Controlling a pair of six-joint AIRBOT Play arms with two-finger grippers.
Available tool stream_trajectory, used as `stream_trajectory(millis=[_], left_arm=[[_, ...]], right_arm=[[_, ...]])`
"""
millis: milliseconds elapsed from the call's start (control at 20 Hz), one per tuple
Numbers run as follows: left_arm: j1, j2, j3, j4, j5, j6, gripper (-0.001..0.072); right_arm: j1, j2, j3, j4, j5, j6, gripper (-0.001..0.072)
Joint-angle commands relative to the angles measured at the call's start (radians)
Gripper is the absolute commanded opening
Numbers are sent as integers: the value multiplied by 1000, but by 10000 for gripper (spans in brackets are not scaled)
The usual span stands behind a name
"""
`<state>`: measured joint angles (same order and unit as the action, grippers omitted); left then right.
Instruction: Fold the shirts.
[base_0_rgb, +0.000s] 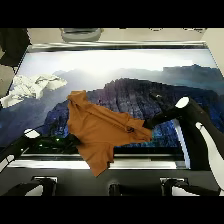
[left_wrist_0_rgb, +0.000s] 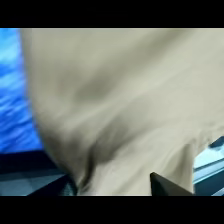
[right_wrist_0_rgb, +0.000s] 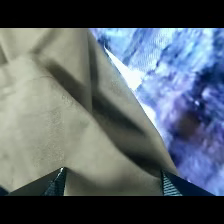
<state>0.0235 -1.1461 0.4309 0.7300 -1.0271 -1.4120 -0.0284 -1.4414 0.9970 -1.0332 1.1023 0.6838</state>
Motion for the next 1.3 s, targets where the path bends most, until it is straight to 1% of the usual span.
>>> stream_trajectory(millis=[0,50,100,150,200,300,400,500,600,650,700,750,850,950,1050,1150,1250], left_arm=[[-28,-34,-3,-1,76,-31,173],[-27,-31,5,-2,74,-16,37],[-23,-24,26,-1,66,6,35],[-15,-12,60,0,52,39,33],[-3,10,104,0,41,66,33],[39,95,239,11,38,70,32],[99,198,413,14,36,68,32],[168,296,605,14,31,46,32],[249,381,818,14,34,27,33],[295,412,933,14,35,12,33],[339,434,1047,14,35,-3,32],[370,444,1145,14,33,-10,33],[384,450,1297,7,29,-50,33],[377,452,1371,-3,19,-56,33],[378,462,1388,0,18,-58,33],[378,460,1386,39,-47,-58,33],[378,451,1365,118,-161,-58,33]], right_arm=[[34,-74,1,6,-40,-18,661],[34,-72,1,7,-63,-19,455],[34,-61,1,6,-72,-24,160],[27,-39,3,1,-72,-26,48],[26,-8,13,-4,-61,-26,49],[27,90,53,-29,-55,-26,48],[27,229,108,-57,-97,-10,48],[27,388,182,-150,-156,91,48],[27,556,263,-301,-226,256,48],[27,643,301,-381,-265,356,48],[27,726,334,-425,-303,439,48],[27,797,353,-425,-344,480,47],[27,914,367,-402,-389,511,47],[27,989,367,-414,-343,511,47],[27,1032,367,-437,-237,523,48],[27,1051,367,-468,-93,540,48],[27,1049,367,-478,108,541,48]])
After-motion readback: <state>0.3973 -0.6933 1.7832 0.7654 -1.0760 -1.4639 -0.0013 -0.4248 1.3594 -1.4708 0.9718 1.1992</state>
